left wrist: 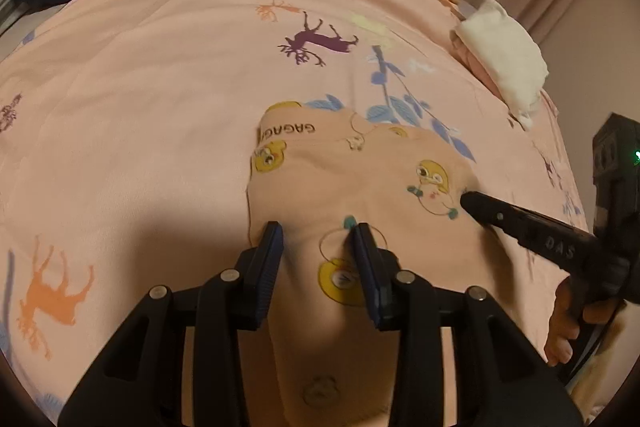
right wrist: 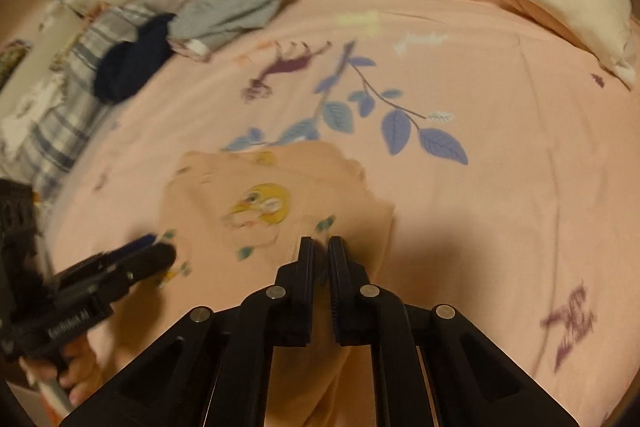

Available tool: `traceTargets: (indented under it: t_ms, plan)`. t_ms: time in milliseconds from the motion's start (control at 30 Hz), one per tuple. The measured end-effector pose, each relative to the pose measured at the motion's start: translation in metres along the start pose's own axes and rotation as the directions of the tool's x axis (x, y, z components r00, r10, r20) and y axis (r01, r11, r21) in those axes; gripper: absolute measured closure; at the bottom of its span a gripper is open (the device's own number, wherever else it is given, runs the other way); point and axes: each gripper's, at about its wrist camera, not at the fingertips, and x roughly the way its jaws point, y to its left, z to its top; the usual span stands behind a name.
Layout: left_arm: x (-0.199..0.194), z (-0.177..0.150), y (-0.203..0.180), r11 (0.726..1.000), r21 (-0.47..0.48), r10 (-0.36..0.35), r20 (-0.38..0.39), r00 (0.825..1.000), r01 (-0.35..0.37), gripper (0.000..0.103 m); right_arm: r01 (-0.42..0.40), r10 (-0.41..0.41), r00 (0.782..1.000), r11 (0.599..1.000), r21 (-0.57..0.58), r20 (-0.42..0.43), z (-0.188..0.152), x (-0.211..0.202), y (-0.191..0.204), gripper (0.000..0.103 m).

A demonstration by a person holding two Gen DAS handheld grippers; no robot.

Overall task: Fold small clothes
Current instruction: 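Open the right tool and release the folded peach bundle onto the bed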

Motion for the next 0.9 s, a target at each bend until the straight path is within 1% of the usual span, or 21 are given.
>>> traceTargets:
  t_ms: [133, 167, 200, 233, 300, 333, 367, 433, 467, 500, 533, 567, 600, 633, 667, 700, 733, 767, 833, 867, 900]
  plan:
    - [0.0, 0.008, 0.009, 0.998, -0.056, 0.011, -0.008, 1.0, -0.012, 0.066, 0.027, -0.028, 0.999, 0.999, 0.04, 0.025, 0.012, 0.016, -0.008, 0.094]
    - [-0.001, 0.008, 0.011, 0.997, -0.062, 0.036, 0.002, 0.999, -0.036, 0.063, 0.013, -0.015, 0.999, 0.998, 0.058, 0.029, 0.012, 0.014, -0.01, 0.094]
    - [-0.003, 0.006, 0.013, 0.995, -0.082, 0.064, -0.005, 0.998, -0.064, 0.058, -0.006, 0.003, 0.999, 0.998, 0.069, 0.042, 0.009, 0.008, -0.012, 0.094]
    - [-0.007, 0.001, 0.016, 0.992, -0.113, 0.056, -0.02, 0.998, -0.058, 0.057, -0.012, 0.008, 0.998, 0.997, 0.074, 0.056, 0.004, -0.002, -0.013, 0.094]
    - [-0.021, -0.005, 0.02, 0.987, -0.159, -0.006, -0.036, 0.999, 0.0, 0.061, -0.026, 0.018, 0.996, 0.996, 0.085, 0.092, -0.006, -0.024, -0.014, 0.094]
    - [-0.031, -0.009, 0.02, 0.988, -0.155, -0.022, -0.035, 0.999, 0.016, 0.061, -0.058, 0.048, 0.992, 0.995, 0.085, 0.114, -0.014, -0.039, -0.014, 0.094]
    - [-0.046, -0.016, 0.016, 0.991, -0.129, -0.02, -0.024, 0.999, 0.017, 0.061, -0.107, 0.095, 0.986, 0.991, 0.076, 0.138, -0.024, -0.056, -0.012, 0.094]
    - [-0.066, -0.028, 0.004, 0.997, -0.065, 0.034, -0.006, 0.999, -0.034, 0.061, -0.156, 0.148, 0.975, 0.987, 0.04, 0.164, -0.044, -0.08, -0.005, 0.094]
    - [-0.078, -0.035, -0.001, 0.998, -0.041, 0.043, 0.025, 0.999, -0.042, 0.061, -0.16, 0.155, 0.973, 0.987, 0.01, 0.172, -0.06, -0.092, 0.004, 0.094]
    - [-0.088, -0.044, -0.005, 0.999, -0.029, 0.019, 0.052, 0.998, -0.018, 0.061, -0.16, 0.159, 0.974, 0.987, -0.009, 0.163, -0.067, -0.093, 0.008, 0.094]
    - [-0.093, -0.052, -0.008, 0.999, -0.035, -0.026, 0.052, 0.998, 0.028, 0.061, -0.166, 0.168, 0.977, 0.986, -0.029, 0.128, -0.081, -0.094, 0.016, 0.094]
    - [-0.094, -0.058, -0.009, 0.997, -0.054, -0.056, 0.043, 0.997, 0.059, 0.061, -0.171, 0.173, 0.98, 0.985, -0.029, 0.102, -0.089, -0.093, 0.02, 0.094]
    - [-0.093, -0.064, -0.014, 0.994, -0.049, -0.096, 0.022, 0.995, 0.097, 0.061, -0.179, 0.181, 0.98, 0.983, -0.029, 0.078, -0.097, -0.091, 0.024, 0.094]
    - [-0.092, -0.069, -0.019, 0.993, -0.025, -0.118, 0.009, 0.993, 0.118, 0.061, -0.201, 0.203, 0.977, 0.979, -0.038, 0.062, -0.107, -0.089, 0.028, 0.094]
    - [-0.089, -0.074, -0.025, 0.992, 0.011, -0.124, -0.004, 0.992, 0.124, 0.061, -0.206, 0.208, 0.976, 0.977, -0.05, 0.06, -0.112, -0.087, 0.03, 0.094]
    - [-0.083, -0.079, -0.03, 0.995, 0.034, -0.095, -0.024, 0.995, 0.095, 0.061, -0.173, 0.177, 0.982, 0.983, -0.057, 0.063, -0.116, -0.084, 0.03, 0.094]
    - [-0.077, -0.083, -0.032, 0.998, 0.037, -0.053, -0.047, 0.997, 0.055, 0.061, -0.124, 0.127, 0.99, 0.991, -0.045, 0.059, -0.118, -0.08, 0.028, 0.094]
    - [-0.069, -0.088, -0.033, 0.999, 0.032, -0.019, -0.07, 0.997, 0.021, 0.061, -0.097, 0.098, 0.994, 0.995, -0.029, 0.053, -0.119, -0.077, 0.022, 0.094]
    - [-0.053, -0.096, -0.03, 1.0, 0.022, 0.0, -0.117, 0.993, 0.003, 0.062, -0.093, 0.092, 0.994, 0.995, 0.019, 0.051, -0.122, -0.072, 0.009, 0.094]
    - [-0.049, -0.099, -0.03, 0.999, 0.042, 0.014, -0.12, 0.993, -0.009, 0.062, -0.107, 0.105, 0.994, 0.993, 0.053, 0.044, -0.125, -0.069, 0.001, 0.094]
    - [-0.051, -0.1, -0.032, 0.998, 0.069, 0.021, -0.114, 0.993, -0.014, 0.062, -0.103, 0.101, 0.994, 0.992, 0.072, 0.036, -0.128, -0.067, -0.003, 0.094]
